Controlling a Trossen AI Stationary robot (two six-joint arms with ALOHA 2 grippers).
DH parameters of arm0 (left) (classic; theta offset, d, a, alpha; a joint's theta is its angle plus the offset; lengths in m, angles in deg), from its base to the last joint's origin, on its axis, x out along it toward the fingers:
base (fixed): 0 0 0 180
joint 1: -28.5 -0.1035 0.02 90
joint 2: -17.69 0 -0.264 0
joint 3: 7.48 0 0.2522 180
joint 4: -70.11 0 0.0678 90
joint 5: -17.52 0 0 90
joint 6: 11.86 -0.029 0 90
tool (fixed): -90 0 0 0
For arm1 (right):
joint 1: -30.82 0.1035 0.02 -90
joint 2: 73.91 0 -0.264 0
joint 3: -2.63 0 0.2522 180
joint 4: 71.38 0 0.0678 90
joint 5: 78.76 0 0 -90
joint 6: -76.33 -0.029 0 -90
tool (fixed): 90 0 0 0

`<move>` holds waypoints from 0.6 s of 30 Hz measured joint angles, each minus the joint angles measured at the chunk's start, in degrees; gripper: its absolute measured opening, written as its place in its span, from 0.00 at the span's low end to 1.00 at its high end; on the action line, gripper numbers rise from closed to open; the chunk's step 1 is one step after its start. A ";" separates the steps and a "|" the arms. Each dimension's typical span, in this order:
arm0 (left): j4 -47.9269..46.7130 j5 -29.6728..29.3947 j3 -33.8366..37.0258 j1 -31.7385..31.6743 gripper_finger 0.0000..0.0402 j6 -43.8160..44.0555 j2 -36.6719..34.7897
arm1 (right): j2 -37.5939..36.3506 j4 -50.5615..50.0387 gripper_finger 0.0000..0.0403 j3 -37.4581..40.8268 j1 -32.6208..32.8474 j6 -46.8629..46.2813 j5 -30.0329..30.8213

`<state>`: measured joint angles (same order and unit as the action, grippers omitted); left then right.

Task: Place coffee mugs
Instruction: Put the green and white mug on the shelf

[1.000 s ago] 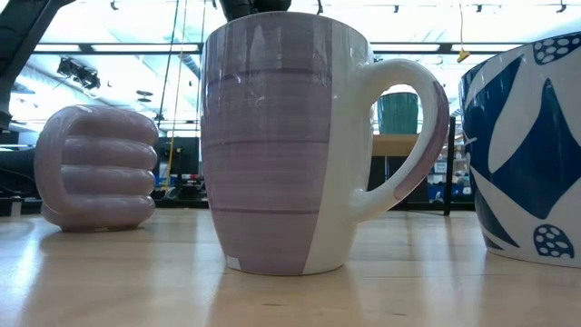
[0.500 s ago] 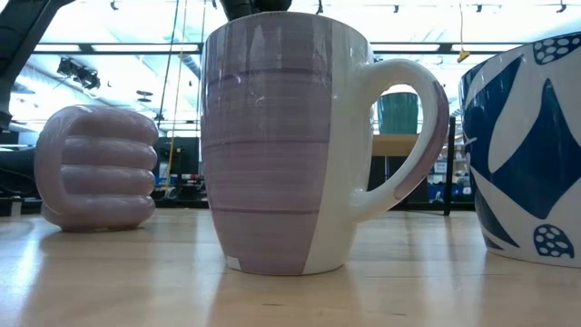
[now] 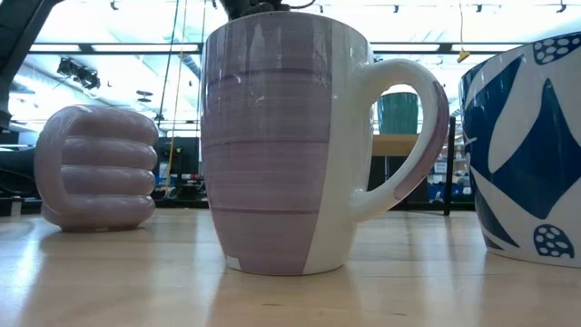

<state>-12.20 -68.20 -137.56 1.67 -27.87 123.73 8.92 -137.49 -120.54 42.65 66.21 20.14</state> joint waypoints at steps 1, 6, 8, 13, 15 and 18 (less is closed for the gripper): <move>0.44 0.29 0.00 0.00 0.16 0.00 -0.25 | 0.00 -0.05 0.25 0.00 0.00 0.09 0.01; 1.12 5.31 0.00 0.00 0.16 0.31 -2.71 | -0.65 -0.94 0.25 0.00 -0.01 -0.19 0.12; 1.20 7.09 0.00 0.26 0.16 1.33 -4.06 | -1.15 -2.18 0.25 0.00 -0.02 -0.37 0.73; 1.37 7.49 0.60 2.63 0.16 2.75 -5.98 | -1.85 -4.68 0.25 0.00 -0.03 -0.42 4.75; 1.43 7.26 1.39 3.79 0.16 3.06 -6.23 | -1.95 -6.90 0.25 0.00 -0.44 -0.34 6.46; 2.47 7.12 2.81 5.33 0.16 4.24 -6.21 | -1.84 -10.22 0.25 0.00 -1.40 -0.41 7.35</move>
<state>-9.73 -61.08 -134.75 7.00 -23.62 117.53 7.08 -147.71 -120.54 41.25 65.80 27.49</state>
